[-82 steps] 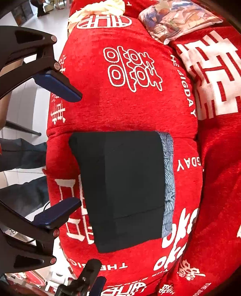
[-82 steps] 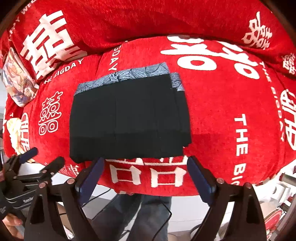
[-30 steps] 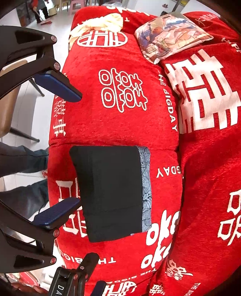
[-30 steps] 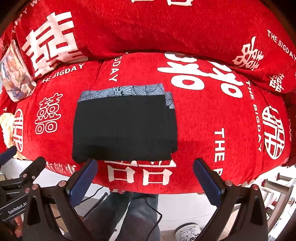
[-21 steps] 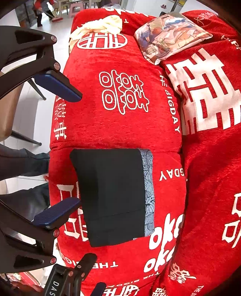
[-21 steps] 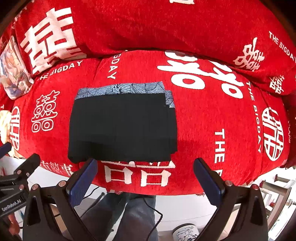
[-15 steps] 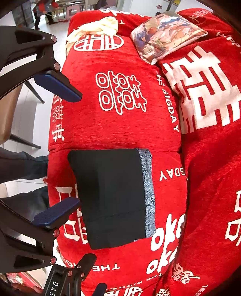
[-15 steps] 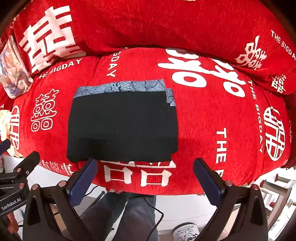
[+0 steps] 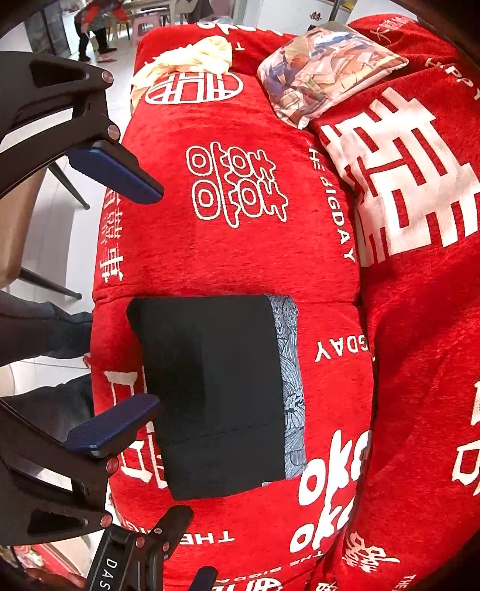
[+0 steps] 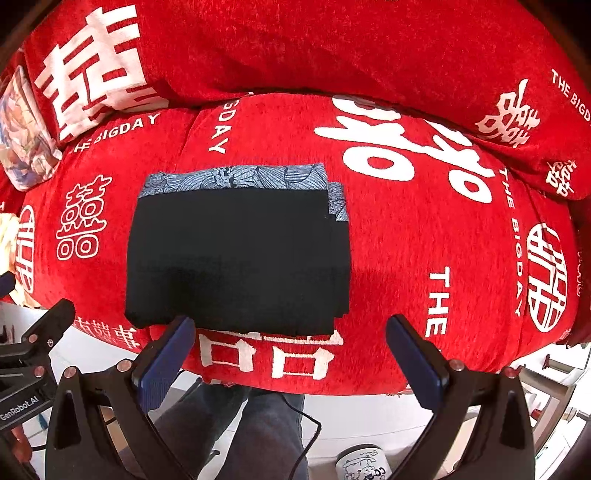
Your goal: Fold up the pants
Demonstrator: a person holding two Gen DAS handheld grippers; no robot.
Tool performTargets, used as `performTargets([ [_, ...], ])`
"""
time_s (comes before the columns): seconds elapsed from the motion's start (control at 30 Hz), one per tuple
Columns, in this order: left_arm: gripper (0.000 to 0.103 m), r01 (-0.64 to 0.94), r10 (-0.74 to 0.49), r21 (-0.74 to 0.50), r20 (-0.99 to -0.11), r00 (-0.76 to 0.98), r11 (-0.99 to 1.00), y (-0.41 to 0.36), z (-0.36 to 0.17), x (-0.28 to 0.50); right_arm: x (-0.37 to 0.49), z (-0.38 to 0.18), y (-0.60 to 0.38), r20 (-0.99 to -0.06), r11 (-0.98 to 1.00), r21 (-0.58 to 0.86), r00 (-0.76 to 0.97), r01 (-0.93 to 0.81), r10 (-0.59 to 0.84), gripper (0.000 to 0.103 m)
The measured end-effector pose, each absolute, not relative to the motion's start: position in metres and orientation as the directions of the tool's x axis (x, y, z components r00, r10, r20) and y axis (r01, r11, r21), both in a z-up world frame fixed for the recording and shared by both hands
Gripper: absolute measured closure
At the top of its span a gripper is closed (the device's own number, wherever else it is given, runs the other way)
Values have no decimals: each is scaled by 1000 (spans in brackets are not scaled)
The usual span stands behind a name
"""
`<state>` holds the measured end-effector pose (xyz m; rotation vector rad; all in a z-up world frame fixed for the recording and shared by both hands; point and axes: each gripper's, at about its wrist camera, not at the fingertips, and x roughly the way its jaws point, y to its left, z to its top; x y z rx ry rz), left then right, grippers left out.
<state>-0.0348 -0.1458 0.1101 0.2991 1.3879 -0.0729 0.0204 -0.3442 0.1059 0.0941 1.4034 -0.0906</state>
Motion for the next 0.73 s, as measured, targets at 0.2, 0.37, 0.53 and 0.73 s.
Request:
performTargets([
  [0.2,0,228,131,172,-974,186,958,-152,111,-33,20,102,-345,-989,993,23,151,112,6,0],
  [0.37,0,233,149,193,-970,190,953,-158,111,-34,21,100,-348,-990,994,29,143,110,13,0],
  [0.53,0,241,157,204,-967,202,949,-164,113,-36,21,99,-352,-990,993,34,137,109,19,0],
  [0.73,0,241,143,190,-970,199,952,-167,115,-38,19,97,-353,-991,994,40,131,104,26,0],
])
